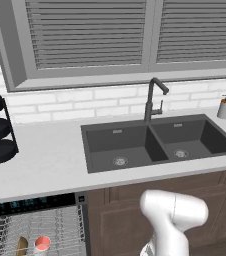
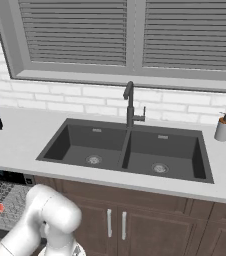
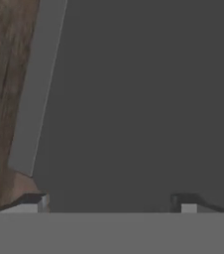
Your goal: Pick up the cup and bowl from the counter, place them in the dishwasher, and close the dishwasher door.
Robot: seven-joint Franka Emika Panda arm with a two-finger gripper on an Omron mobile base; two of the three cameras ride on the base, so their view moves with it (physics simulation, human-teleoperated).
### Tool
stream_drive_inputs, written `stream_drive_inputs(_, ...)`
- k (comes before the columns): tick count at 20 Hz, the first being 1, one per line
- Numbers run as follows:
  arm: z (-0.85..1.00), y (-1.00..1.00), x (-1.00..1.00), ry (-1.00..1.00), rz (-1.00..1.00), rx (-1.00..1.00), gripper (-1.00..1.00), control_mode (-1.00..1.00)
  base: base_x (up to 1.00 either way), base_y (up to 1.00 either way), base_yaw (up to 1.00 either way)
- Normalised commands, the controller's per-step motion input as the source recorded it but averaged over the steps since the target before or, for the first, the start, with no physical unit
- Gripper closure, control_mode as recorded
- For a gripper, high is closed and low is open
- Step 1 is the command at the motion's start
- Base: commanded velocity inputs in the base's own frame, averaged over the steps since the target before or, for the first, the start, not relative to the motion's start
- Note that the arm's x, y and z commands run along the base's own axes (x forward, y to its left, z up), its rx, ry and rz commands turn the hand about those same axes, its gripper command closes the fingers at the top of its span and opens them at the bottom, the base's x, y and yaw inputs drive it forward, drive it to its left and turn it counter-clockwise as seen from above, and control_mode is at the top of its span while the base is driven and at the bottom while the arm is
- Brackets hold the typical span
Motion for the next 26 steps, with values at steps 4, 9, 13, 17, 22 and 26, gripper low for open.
stream_drive_inputs(4,0.00,-0.11,0.95,-0.62,0.00,0.00,-1.00,-1.00,0.00,0.00,0.00)
stream_drive_inputs(9,0.00,-0.31,0.94,-0.64,-0.01,0.00,-1.00,-1.00,0.00,0.00,0.00)
stream_drive_inputs(13,0.00,-0.25,1.00,-0.59,-0.01,0.00,-1.00,-1.00,0.00,0.00,0.00)
stream_drive_inputs(17,0.00,-0.05,1.00,-0.44,0.00,0.00,-1.00,-1.00,0.00,0.00,0.00)
stream_drive_inputs(22,-0.44,0.01,0.76,-0.16,-0.05,0.00,-1.00,-1.00,0.00,0.00,0.00)
stream_drive_inputs(26,-0.54,0.00,0.96,-0.07,-0.16,-0.02,-1.00,-1.00,0.00,0.00,0.00)
